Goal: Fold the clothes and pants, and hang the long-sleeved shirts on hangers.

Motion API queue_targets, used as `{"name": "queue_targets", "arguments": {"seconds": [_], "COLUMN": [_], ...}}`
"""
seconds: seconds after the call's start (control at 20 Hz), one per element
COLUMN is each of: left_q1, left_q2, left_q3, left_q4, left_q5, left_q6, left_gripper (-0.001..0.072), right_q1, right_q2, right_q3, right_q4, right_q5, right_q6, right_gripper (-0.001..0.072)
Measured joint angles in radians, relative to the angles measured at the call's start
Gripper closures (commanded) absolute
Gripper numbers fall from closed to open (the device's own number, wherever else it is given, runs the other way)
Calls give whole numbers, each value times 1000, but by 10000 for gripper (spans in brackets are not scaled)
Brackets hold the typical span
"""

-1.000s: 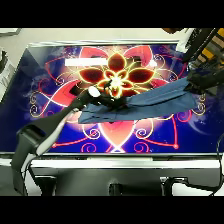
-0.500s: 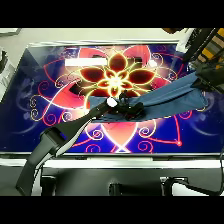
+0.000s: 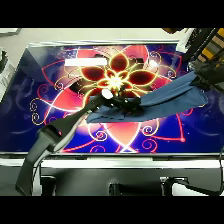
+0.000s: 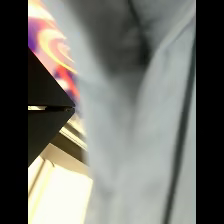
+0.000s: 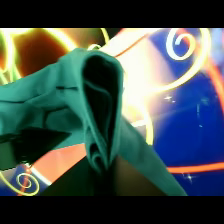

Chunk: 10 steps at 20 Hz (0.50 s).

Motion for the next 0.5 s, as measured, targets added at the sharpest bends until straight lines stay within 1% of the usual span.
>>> {"name": "queue_targets", "arguments": {"seconds": [0.1, 0.25, 0.4, 0.5], "left_q1": [72, 200, 330, 413], "left_q2": [81, 234, 384, 468], "left_q3": [3, 5, 6, 6], "left_q4": [113, 315, 490, 569], "left_q5": [-117, -290, -441, -516], "left_q6": [-1, -14, -16, -16], "left_gripper": [692, 691, 690, 690], "right_q1": [65, 208, 373, 472], "right_q2": [-14, -44, -85, -119], "right_q3": [0, 0, 0, 0], "right_q4": [4, 9, 11, 11], "right_q5": [-25, -89, -188, -259], "right_q6": [21, 87, 171, 228], "right_gripper": [682, 682, 683, 683]}}
